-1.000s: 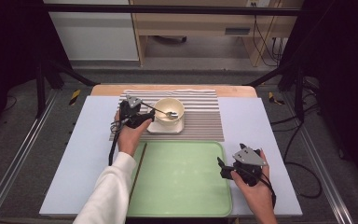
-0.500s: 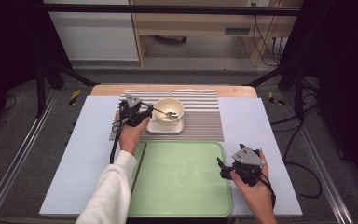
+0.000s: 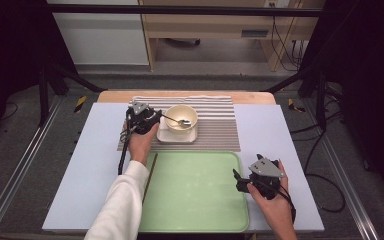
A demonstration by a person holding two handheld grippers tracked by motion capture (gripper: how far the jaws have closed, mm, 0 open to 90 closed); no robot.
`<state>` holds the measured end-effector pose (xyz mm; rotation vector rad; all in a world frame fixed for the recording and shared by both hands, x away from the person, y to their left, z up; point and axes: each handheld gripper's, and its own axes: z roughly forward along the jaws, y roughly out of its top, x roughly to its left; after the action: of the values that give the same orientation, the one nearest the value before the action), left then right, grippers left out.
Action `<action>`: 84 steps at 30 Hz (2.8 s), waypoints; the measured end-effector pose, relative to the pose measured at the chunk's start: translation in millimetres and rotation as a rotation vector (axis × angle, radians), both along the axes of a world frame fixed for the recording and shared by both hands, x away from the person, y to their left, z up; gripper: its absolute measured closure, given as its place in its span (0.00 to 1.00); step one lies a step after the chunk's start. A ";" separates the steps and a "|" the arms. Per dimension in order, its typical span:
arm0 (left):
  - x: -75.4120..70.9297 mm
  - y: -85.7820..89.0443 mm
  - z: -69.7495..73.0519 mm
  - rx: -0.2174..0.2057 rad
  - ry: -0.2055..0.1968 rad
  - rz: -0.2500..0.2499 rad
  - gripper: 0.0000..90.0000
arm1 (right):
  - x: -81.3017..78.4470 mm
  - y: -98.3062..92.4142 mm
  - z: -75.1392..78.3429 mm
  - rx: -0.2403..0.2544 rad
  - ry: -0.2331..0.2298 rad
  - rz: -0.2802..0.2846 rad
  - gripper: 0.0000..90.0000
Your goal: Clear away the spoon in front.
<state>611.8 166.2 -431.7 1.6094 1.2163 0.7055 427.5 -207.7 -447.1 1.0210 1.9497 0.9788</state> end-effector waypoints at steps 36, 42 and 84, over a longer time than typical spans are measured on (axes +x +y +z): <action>-16.0 -14.1 20.5 -0.161 -0.109 -0.085 0.99 | -0.1 4.4 -1.9 -0.008 0.014 0.022 0.09; -19.7 -13.3 26.0 -0.151 -0.131 -0.086 0.99 | 0.0 4.9 -2.0 -0.010 0.012 0.024 0.09; -116.2 -0.5 94.3 -0.057 -0.215 -0.230 0.99 | -2.8 7.7 1.8 -0.030 -0.065 0.040 0.09</action>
<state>495.6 165.8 -337.4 1.5520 0.8732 0.6708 424.7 -200.0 -445.3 0.9255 1.9318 0.9894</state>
